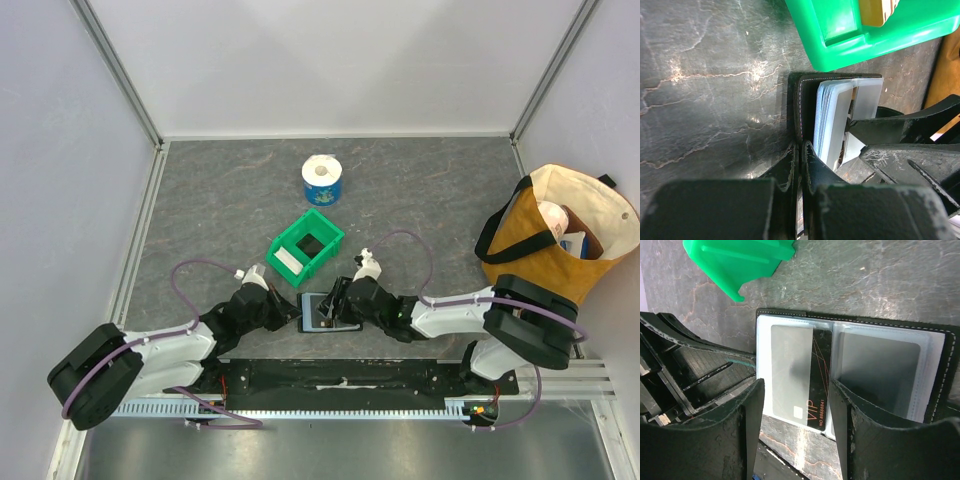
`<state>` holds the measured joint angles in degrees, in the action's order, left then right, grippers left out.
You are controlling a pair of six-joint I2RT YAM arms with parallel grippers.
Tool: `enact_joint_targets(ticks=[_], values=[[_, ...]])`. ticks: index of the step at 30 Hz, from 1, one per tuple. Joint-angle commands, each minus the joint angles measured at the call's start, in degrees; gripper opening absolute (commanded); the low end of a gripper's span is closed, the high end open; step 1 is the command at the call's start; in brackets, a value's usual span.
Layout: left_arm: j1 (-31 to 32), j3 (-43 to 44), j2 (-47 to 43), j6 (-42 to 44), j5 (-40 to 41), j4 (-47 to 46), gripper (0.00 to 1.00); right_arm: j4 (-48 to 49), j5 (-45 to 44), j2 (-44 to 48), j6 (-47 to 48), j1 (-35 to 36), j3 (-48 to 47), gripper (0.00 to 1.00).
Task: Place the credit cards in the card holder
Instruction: Insert the credit card into the card holder.
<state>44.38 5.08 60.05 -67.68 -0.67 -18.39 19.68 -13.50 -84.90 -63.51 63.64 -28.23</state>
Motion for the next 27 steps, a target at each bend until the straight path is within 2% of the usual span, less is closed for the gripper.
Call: enact_joint_targets(ticks=[1,9,24,27], values=[[0.00,-2.45,0.59,2.55,1.02,8.46,0.02,-0.62,3.56,-2.98,2.16,0.17,-1.48,0.61],[0.00,-2.45,0.50,2.38,0.93,8.55,0.02,3.96,5.67,-3.69,3.83,0.17,-2.80,0.57],[0.00,-2.36,1.03,2.47,1.02,8.37,0.02,6.86,6.91,-3.08,3.65,0.17,-2.62,0.28],[0.00,-2.36,0.94,2.55,1.02,8.37,0.02,6.77,6.82,-2.90,3.83,0.17,-2.62,0.30]])
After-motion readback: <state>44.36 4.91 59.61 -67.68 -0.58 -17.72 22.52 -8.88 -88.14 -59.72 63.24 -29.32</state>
